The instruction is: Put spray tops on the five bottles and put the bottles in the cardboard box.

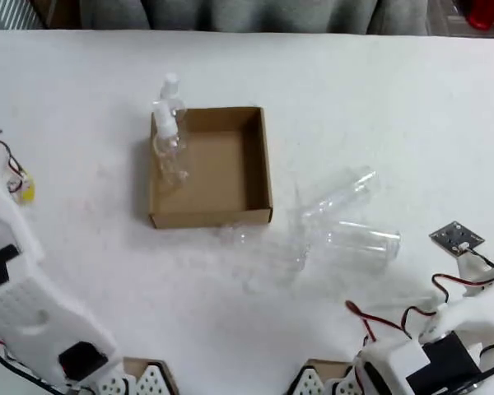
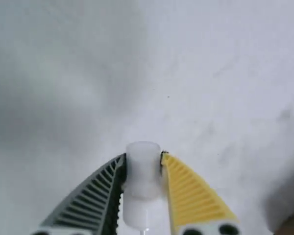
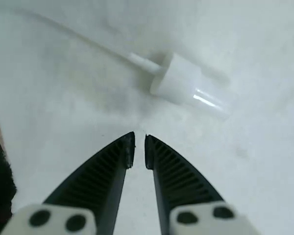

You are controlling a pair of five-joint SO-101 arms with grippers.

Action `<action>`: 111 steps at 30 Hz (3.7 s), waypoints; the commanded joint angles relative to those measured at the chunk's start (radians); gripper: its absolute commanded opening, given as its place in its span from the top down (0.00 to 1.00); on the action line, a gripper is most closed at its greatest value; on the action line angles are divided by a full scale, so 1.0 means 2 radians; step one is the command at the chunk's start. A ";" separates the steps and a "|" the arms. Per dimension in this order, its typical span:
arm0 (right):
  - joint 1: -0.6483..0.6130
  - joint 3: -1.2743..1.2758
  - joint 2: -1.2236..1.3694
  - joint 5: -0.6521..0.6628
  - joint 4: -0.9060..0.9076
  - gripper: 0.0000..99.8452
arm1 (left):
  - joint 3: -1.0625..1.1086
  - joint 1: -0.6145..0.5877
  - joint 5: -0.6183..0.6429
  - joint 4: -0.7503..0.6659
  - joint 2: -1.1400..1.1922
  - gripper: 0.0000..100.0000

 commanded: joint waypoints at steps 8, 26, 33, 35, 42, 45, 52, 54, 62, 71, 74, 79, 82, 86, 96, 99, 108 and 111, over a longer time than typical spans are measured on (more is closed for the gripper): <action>-0.003 -0.012 -0.033 -0.005 0.000 0.98 | 0.223 0.013 0.008 -0.140 -0.130 0.97; -0.096 -0.013 -0.201 -0.132 0.095 0.85 | 0.326 0.035 0.007 -0.191 -0.212 0.75; -0.163 -0.012 -0.299 -0.180 0.165 0.85 | 0.329 0.034 0.007 -0.186 -0.213 0.72; -0.204 -0.012 -0.323 -0.213 0.179 0.85 | 0.328 0.034 0.006 -0.178 -0.214 0.72; -0.375 -0.012 -0.380 -0.305 0.232 0.88 | 0.329 0.032 0.002 -0.106 -0.262 0.72; -0.440 -0.011 -0.386 -0.351 0.229 0.98 | 0.345 0.033 -0.022 -0.087 -0.316 0.72; -0.525 -0.009 -0.343 -0.429 0.180 0.98 | 0.459 0.060 -0.055 -0.089 -0.419 0.72; -0.540 -0.002 -0.316 -0.439 0.145 0.98 | 0.489 0.062 -0.068 -0.108 -0.433 0.72; -0.637 0.015 -0.214 -0.440 0.084 0.85 | 0.571 0.056 -0.083 -0.223 -0.442 0.72; -0.685 0.044 -0.201 -0.403 0.003 0.69 | 0.602 0.048 -0.083 -0.303 -0.439 0.72; -0.684 0.075 -0.201 -0.380 -0.019 0.69 | 0.603 0.048 -0.083 -0.304 -0.439 0.72; -0.685 0.119 -0.201 -0.376 -0.046 0.69 | 0.603 0.048 -0.082 -0.305 -0.439 0.72; -0.688 0.139 -0.201 -0.376 -0.066 0.69 | 0.603 0.048 -0.082 -0.305 -0.439 0.72; -0.689 0.155 -0.200 -0.379 -0.089 0.69 | 0.604 0.048 -0.082 -0.304 -0.439 0.72; -0.781 0.187 -0.200 -0.429 -0.104 0.87 | 0.605 0.048 -0.083 -0.304 -0.439 0.72; -0.785 0.186 -0.200 -0.460 -0.098 0.97 | 0.605 0.048 -0.083 -0.304 -0.438 0.72; -0.811 0.159 -0.201 -0.611 -0.002 0.96 | 0.605 0.048 -0.083 -0.304 -0.438 0.72; -0.857 0.156 -0.201 -0.647 0.003 0.90 | 0.605 0.048 -0.083 -0.304 -0.438 0.72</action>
